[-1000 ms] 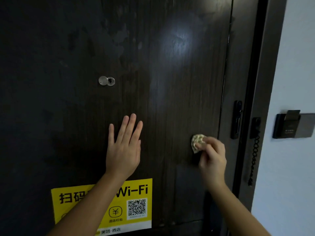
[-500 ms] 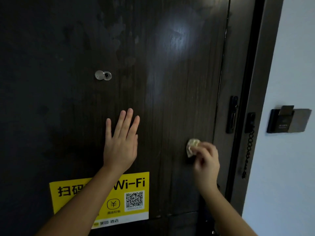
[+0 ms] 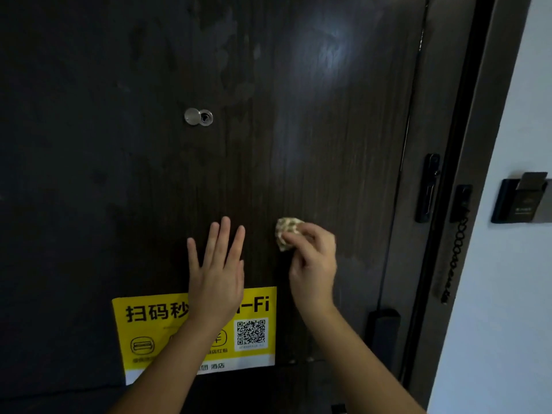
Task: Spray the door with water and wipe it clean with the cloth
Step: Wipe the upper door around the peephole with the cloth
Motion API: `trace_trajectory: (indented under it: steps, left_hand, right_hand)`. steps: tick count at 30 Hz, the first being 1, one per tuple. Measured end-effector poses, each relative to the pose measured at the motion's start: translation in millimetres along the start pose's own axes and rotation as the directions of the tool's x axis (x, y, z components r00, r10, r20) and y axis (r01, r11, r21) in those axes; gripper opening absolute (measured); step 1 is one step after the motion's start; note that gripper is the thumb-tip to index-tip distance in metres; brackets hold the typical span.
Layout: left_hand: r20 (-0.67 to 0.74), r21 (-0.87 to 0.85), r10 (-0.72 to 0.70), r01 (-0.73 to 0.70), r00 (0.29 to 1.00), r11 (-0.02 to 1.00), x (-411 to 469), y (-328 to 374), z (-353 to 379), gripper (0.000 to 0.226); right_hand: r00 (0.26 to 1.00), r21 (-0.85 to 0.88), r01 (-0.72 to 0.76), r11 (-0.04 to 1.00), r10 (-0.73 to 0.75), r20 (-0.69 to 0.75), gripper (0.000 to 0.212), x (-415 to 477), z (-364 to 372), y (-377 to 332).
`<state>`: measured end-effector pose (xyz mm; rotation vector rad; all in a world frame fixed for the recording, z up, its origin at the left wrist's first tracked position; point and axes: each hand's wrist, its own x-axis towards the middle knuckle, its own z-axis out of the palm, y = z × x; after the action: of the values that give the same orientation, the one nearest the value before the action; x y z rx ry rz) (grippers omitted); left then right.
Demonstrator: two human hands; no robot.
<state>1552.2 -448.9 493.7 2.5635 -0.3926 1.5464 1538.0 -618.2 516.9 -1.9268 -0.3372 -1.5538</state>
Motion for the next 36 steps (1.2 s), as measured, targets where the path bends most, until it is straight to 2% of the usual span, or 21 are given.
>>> trace_trajectory:
  steps: [3,4,5,9,10,12,14,15,16,18,20,24,25,27,28,30,31,34,35,36]
  left_hand:
    - [0.0,-0.049,-0.01,0.01,1.0,0.999,0.2,1.1,-0.6,0.06]
    - [-0.003,-0.061,-0.011,0.011,1.0,0.998,-0.3,1.0,-0.4,0.06]
    - [-0.008,-0.066,-0.012,0.011,1.0,0.998,-0.4,0.7,0.0,0.06]
    - [-0.02,-0.067,-0.019,0.018,1.0,0.998,0.7,2.7,2.2,0.062]
    - [-0.019,-0.079,-0.026,0.024,0.999,0.997,0.5,4.1,2.2,0.062]
    - [-0.015,-0.112,-0.056,0.054,0.998,0.992,0.3,8.6,1.2,0.061]
    - [-0.021,-0.133,-0.091,0.088,0.996,0.987,-0.3,16.5,-0.1,0.061]
    - [-0.027,-0.14,-0.095,0.09,0.995,0.986,-1.5,21.6,0.2,0.062]
    - [-0.035,-0.144,-0.085,0.079,0.996,0.986,-3.4,26.4,2.2,0.063]
    - [-0.036,-0.126,-0.042,0.037,0.998,0.991,-9.2,33.5,11.0,0.065]
    - [-0.029,-0.083,-0.013,0.011,0.999,0.996,-14.3,36.4,21.7,0.064]
    - [-0.059,-0.051,-0.01,0.007,0.998,0.999,-15.5,35.7,31.2,0.063]
    - [-0.068,-0.049,-0.005,0.002,0.998,0.999,-15.3,35.6,31.2,0.063]
    - [-0.079,-0.048,-0.001,-0.003,0.997,0.999,-15.1,35.9,31.4,0.063]
    - [-0.085,-0.049,-0.004,-0.001,0.996,0.999,-15.1,36.0,31.7,0.063]
    - [-0.09,-0.055,-0.008,0.003,0.996,0.998,-15.7,36.3,32.1,0.063]
    - [-0.089,-0.057,-0.009,0.004,0.996,0.998,-15.7,36.7,31.9,0.063]
    - [-0.082,-0.066,-0.007,0.002,0.997,0.998,-15.5,36.1,31.9,0.063]
    - [-0.081,-0.069,-0.008,0.002,0.997,0.998,-15.6,35.9,31.5,0.063]
    - [-0.082,-0.069,-0.007,0.001,0.997,0.998,-15.4,35.9,31.1,0.063]
  right_hand:
    - [0.964,-0.02,0.167,0.986,-0.159,0.213,0.036,-43.6,9.7,-0.1]
    - [0.954,-0.02,0.19,0.981,-0.18,0.24,0.032,-56.5,2.6,7.8]
    - [0.959,-0.015,0.182,0.983,-0.174,0.223,0.029,-58.0,-5.4,15.6]
    - [1.0,-0.041,0.016,0.999,-0.017,-0.019,0.035,-3.7,-10.9,13.6]
    - [0.999,-0.026,0.024,0.999,-0.024,-0.022,0.034,1.6,-5.8,5.4]
    - [0.99,-0.035,0.121,0.992,-0.118,0.076,0.033,-18.6,2.9,-1.1]
    - [0.966,-0.025,0.198,0.98,-0.191,0.174,0.029,-52.2,-6.7,12.5]
    - [0.969,-0.021,0.185,0.982,-0.179,0.172,0.028,-59.3,-17.5,25.2]
    - [0.983,-0.045,0.146,0.988,-0.14,0.119,0.027,-56.7,-27.4,39.6]
    - [0.998,-0.105,-0.046,0.993,0.041,-0.046,0.028,-33.9,-41.8,59.6]
    - [0.969,-0.063,-0.202,0.977,0.19,-0.156,0.027,-11.6,-44.7,61.2]
    - [0.998,-0.107,-0.053,0.993,0.055,0.01,0.032,-51.8,-45.0,66.4]
    - [0.998,-0.117,-0.061,0.991,0.062,0.001,0.032,-56.8,-52.1,75.7]
    - [0.972,-0.141,-0.211,0.967,0.192,-0.138,0.027,-41.1,-65.2,95.8]
    - [0.934,-0.113,-0.311,0.944,0.281,-0.222,0.025,-27.1,-68.8,100.0]
    - [0.883,-0.036,-0.394,0.919,0.367,-0.291,0.029,-12.4,-65.7,94.9]
    - [0.904,-0.053,-0.367,0.929,0.342,-0.255,0.029,-20.0,-59.7,88.4]
    - [0.982,-0.159,-0.183,0.97,0.186,0.004,0.028,-78.5,-51.7,84.1]
    - [0.985,-0.163,-0.163,0.973,0.17,0.027,0.027,-86.6,-56.6,87.9]
    - [0.977,-0.147,-0.213,0.966,0.215,-0.002,0.025,-83.6,-61.1,92.5]
